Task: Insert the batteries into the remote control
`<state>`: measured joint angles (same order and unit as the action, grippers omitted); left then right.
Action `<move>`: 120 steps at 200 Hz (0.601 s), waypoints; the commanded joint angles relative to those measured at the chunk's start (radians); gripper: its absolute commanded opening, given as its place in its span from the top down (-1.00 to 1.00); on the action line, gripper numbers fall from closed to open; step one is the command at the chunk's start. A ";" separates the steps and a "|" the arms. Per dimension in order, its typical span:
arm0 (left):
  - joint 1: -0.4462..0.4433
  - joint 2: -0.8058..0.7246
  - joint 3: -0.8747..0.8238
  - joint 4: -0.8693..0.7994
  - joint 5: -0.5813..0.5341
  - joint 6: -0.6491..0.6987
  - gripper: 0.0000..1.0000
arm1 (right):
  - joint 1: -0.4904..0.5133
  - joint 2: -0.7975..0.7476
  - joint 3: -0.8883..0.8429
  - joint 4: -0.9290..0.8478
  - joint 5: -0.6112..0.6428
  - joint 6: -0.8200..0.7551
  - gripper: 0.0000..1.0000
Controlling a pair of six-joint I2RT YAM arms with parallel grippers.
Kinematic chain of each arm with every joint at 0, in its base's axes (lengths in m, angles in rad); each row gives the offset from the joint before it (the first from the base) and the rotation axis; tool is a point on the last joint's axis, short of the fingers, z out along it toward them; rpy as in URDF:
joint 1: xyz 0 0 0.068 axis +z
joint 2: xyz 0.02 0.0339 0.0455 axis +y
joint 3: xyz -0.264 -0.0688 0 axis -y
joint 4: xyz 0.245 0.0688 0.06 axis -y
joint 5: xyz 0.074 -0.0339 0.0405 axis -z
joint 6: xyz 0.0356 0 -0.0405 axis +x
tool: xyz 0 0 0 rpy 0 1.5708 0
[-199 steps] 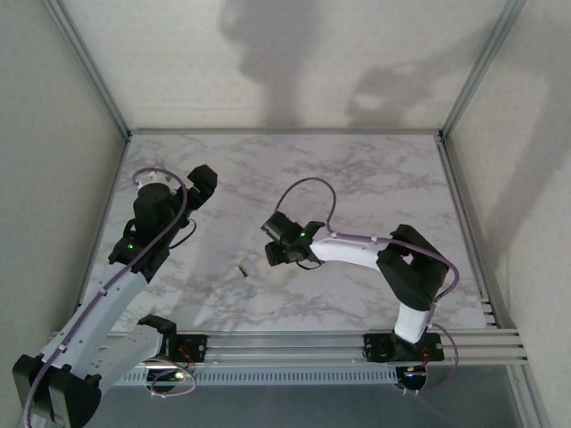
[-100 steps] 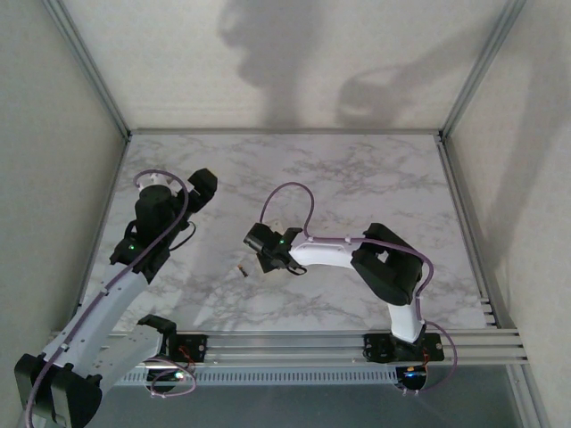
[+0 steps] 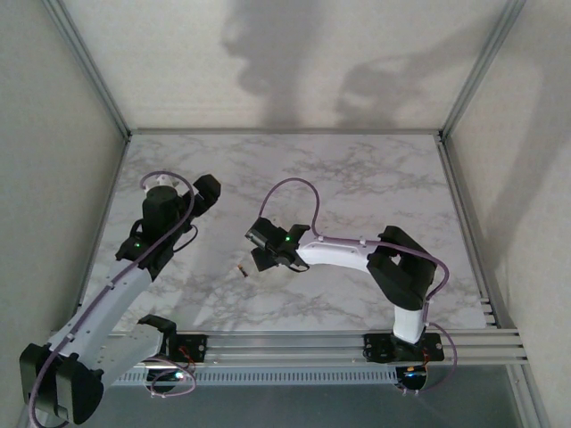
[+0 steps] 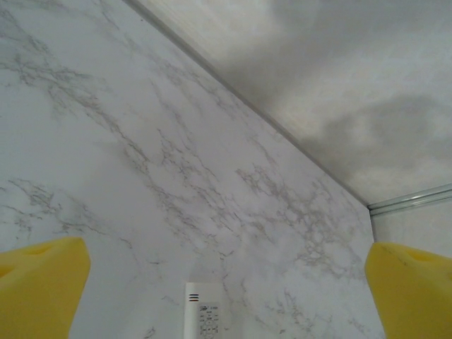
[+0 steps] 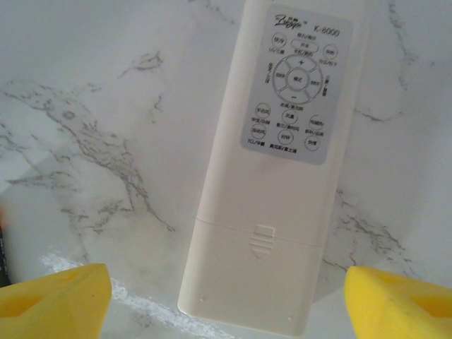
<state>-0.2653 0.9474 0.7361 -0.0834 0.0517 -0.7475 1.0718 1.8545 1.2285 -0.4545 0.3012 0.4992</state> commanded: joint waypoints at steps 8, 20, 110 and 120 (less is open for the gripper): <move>0.010 0.008 -0.003 0.005 0.004 0.026 -0.99 | -0.009 0.026 -0.011 -0.031 -0.012 -0.013 -0.72; 0.009 0.011 -0.003 0.005 0.006 0.028 -0.99 | -0.021 0.016 -0.028 -0.029 -0.012 -0.006 -0.71; 0.010 0.040 0.005 0.015 0.022 0.025 -0.99 | -0.148 -0.051 -0.100 -0.029 0.027 -0.082 -0.69; 0.009 0.044 0.004 0.020 0.025 0.025 -0.99 | -0.165 -0.049 -0.095 -0.024 0.027 -0.100 -0.69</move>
<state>-0.2646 0.9840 0.7361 -0.0818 0.0589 -0.7357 0.9436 1.8416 1.1393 -0.4759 0.2951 0.4473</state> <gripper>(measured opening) 0.995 0.848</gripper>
